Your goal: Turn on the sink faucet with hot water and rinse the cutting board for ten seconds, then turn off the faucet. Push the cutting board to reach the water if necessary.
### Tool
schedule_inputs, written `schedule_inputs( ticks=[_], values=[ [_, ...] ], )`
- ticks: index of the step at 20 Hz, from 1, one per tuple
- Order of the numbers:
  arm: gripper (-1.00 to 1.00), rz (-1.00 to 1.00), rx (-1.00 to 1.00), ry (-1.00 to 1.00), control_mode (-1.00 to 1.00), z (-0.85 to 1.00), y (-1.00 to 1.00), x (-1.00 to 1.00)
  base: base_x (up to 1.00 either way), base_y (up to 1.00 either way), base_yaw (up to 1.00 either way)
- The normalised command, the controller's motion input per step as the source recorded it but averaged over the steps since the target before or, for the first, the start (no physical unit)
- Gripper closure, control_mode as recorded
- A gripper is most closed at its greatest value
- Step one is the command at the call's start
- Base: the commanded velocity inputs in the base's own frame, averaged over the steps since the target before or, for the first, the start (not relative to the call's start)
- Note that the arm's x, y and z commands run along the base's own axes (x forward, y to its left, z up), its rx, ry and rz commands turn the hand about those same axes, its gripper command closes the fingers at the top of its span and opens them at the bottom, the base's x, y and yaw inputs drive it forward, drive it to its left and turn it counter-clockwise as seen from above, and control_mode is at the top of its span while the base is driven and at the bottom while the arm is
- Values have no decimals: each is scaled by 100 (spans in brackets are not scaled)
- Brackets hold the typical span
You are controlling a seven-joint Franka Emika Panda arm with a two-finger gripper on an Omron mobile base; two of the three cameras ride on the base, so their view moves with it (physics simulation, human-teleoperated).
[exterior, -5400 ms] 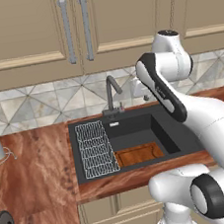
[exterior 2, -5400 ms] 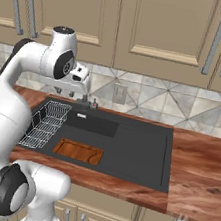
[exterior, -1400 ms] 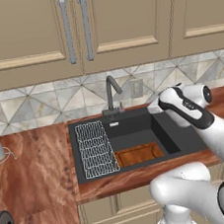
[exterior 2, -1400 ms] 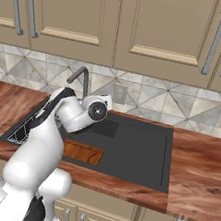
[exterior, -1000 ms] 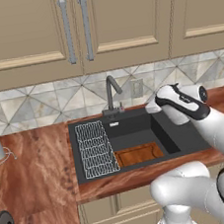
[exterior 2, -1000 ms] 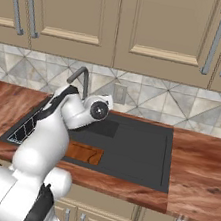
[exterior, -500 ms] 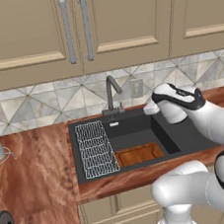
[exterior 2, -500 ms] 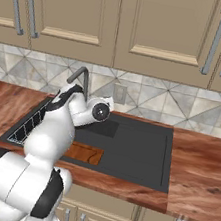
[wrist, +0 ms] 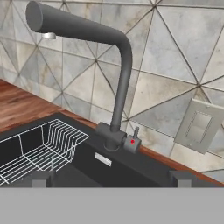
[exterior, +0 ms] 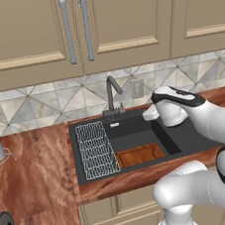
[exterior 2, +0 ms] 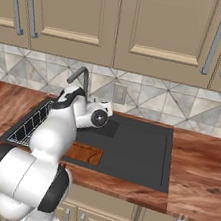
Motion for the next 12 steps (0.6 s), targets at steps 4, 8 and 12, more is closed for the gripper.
schedule_inputs(
  ticks=[4, 8, 12],
  values=[
    [-100, 0, 0, -2, -100, -24, 13, 0, 0, 0, 0],
    [-100, 0, 0, 0, -100, -2, 1, 1, 0, 0, 0],
    [-100, 0, 1, 0, -100, 0, 0, 23, 0, 0, 0]
  ],
)
